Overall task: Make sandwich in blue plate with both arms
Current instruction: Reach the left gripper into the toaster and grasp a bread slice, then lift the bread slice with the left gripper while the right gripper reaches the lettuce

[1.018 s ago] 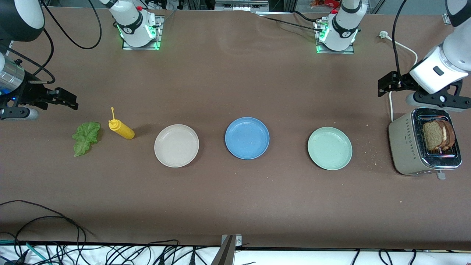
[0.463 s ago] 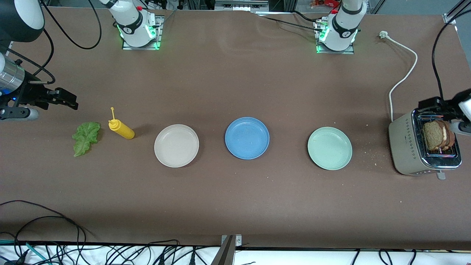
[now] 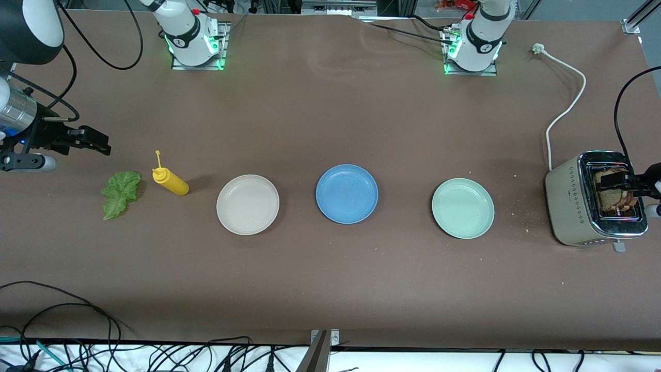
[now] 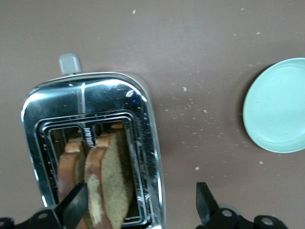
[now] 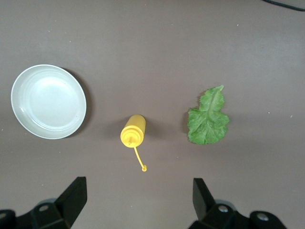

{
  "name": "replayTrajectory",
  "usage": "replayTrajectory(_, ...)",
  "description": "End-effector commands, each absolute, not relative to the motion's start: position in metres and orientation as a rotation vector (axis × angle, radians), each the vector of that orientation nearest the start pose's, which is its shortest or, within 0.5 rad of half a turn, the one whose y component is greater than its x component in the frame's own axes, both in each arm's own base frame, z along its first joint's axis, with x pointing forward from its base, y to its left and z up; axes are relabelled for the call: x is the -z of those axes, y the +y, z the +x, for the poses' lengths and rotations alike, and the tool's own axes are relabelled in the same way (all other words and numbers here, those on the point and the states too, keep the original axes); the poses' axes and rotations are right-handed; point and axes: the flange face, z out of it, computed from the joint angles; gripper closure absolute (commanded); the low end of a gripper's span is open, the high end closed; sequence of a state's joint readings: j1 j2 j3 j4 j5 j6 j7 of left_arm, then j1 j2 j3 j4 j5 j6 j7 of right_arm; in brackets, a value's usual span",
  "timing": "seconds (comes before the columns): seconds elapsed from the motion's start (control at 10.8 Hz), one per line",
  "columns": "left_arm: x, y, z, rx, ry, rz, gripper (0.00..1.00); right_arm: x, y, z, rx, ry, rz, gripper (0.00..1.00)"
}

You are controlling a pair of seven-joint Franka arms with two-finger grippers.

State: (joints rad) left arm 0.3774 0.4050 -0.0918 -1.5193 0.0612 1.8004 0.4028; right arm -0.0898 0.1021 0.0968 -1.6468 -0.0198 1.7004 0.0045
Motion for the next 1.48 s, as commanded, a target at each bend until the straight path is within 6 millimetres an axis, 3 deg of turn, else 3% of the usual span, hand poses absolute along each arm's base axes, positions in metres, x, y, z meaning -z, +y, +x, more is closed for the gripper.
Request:
replayTrajectory(0.0, -0.405, 0.216, 0.639, -0.225, 0.245, -3.102, 0.0, -0.532, -0.017, 0.591, -0.111, 0.016, -3.163, 0.01)
replayTrajectory(0.37, -0.381, 0.228, 0.632, -0.285, 0.2, -3.129, 0.0, -0.513, -0.031, 0.597, -0.167, 0.027, -3.207, 0.0)
replayTrajectory(0.83, -0.367, 0.22, 0.617, -0.471, 0.019, -3.165, 0.04, -0.452, -0.05, 0.604, -0.313, 0.045, -3.208, 0.01)
replayTrajectory(1.02, -0.366, 0.218, 0.614, -0.517, 0.017, -3.166, 0.24, -0.424, -0.07, 0.606, -0.311, -0.029, -3.214, 0.01)
replayTrajectory(1.2, -0.372, 0.217, 0.616, -0.501, 0.034, -3.164, 0.82, -0.398, -0.084, 0.602, -0.288, -0.092, -3.212, 0.0)
replayTrajectory(1.3, -0.375, 0.218, 0.615, -0.503, 0.028, -3.164, 0.96, -0.384, -0.085, 0.602, -0.298, -0.096, -3.21, 0.01)
replayTrajectory(1.39, -0.379, 0.216, 0.615, -0.518, 0.037, -3.153, 1.0, -0.37, -0.093, 0.6, -0.31, -0.101, -3.208, 0.0)
